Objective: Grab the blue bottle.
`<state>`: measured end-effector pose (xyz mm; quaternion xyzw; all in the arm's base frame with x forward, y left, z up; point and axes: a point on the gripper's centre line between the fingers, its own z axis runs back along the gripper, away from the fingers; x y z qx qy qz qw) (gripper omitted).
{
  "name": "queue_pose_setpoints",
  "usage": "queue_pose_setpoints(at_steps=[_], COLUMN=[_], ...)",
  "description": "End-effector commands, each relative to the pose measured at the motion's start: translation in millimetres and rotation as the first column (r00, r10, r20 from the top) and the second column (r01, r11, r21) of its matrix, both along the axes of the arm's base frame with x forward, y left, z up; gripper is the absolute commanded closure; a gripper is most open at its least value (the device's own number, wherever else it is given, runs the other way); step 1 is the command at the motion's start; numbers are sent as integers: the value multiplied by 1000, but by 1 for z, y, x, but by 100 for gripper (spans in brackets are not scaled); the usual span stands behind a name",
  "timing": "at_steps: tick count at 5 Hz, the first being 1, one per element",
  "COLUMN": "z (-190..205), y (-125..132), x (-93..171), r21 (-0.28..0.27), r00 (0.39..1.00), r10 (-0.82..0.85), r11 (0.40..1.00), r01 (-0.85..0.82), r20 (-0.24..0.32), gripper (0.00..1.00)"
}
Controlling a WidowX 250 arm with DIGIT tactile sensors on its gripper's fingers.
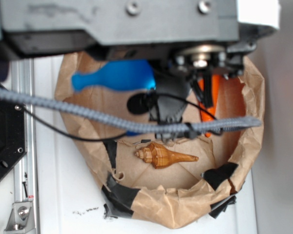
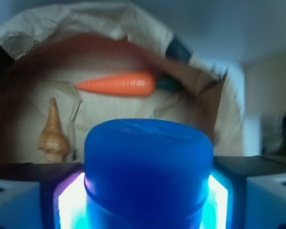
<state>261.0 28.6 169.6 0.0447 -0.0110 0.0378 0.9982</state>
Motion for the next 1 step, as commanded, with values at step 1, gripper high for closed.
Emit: queue_pose_setpoints(at_steps=[1], z=[-9], y=[-11], x=[2], r21=[-30], r00=[974], r10=[204], r11=[979], r01=[-202], r20=[97], gripper=[100])
